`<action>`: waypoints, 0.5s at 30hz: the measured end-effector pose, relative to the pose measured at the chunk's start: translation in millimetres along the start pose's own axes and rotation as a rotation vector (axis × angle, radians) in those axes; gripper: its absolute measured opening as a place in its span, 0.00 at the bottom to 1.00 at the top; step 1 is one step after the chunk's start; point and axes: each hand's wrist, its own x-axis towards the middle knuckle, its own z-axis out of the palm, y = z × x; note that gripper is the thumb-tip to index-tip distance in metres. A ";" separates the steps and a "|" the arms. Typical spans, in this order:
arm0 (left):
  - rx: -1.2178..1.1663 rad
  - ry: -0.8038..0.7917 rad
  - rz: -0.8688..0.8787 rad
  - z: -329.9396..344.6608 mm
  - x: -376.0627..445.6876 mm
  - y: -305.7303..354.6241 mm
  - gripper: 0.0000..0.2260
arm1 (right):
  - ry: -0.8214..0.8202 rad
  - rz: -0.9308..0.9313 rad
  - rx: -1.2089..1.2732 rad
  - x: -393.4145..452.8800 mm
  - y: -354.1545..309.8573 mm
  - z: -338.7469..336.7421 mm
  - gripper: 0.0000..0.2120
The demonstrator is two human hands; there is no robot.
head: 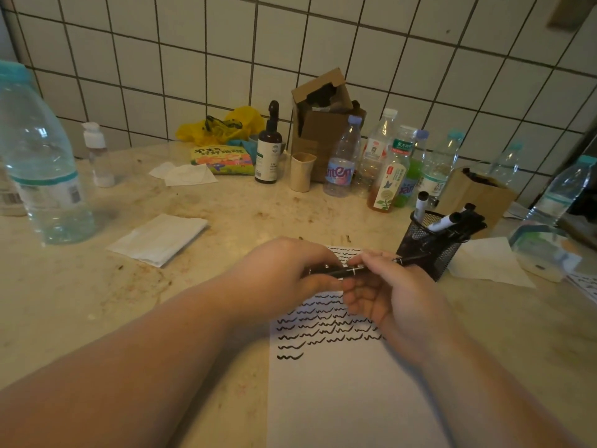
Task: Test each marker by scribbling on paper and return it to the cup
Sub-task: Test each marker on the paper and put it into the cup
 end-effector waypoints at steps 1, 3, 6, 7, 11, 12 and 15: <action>0.001 0.008 -0.011 -0.7 0.3 1.4 0.12 | -0.002 -0.018 0.001 -0.2 0.5 -0.2 0.11; -0.013 -0.059 -0.062 -2.4 0.9 2.5 0.08 | -0.003 -0.047 -0.042 -0.2 1.3 -1.1 0.12; -0.196 -0.310 -0.109 -6.7 -0.6 0.0 0.09 | -0.022 -0.092 -0.165 -1.1 2.7 -5.3 0.14; -0.305 -0.387 -0.099 -9.3 -1.7 -0.6 0.11 | -0.048 -0.111 -0.190 -1.7 3.0 -6.5 0.15; -0.632 -0.629 -0.052 -16.7 -5.3 -11.0 0.09 | -0.152 -0.206 -0.190 -6.2 -0.1 -9.7 0.08; -0.638 -0.667 -0.052 -19.7 -6.4 -15.1 0.09 | -0.135 -0.242 -0.161 -7.0 -1.6 -13.0 0.07; -0.530 -0.536 -0.116 -27.1 -6.0 -23.1 0.09 | 0.006 -0.318 -0.178 -6.5 -9.1 -24.7 0.11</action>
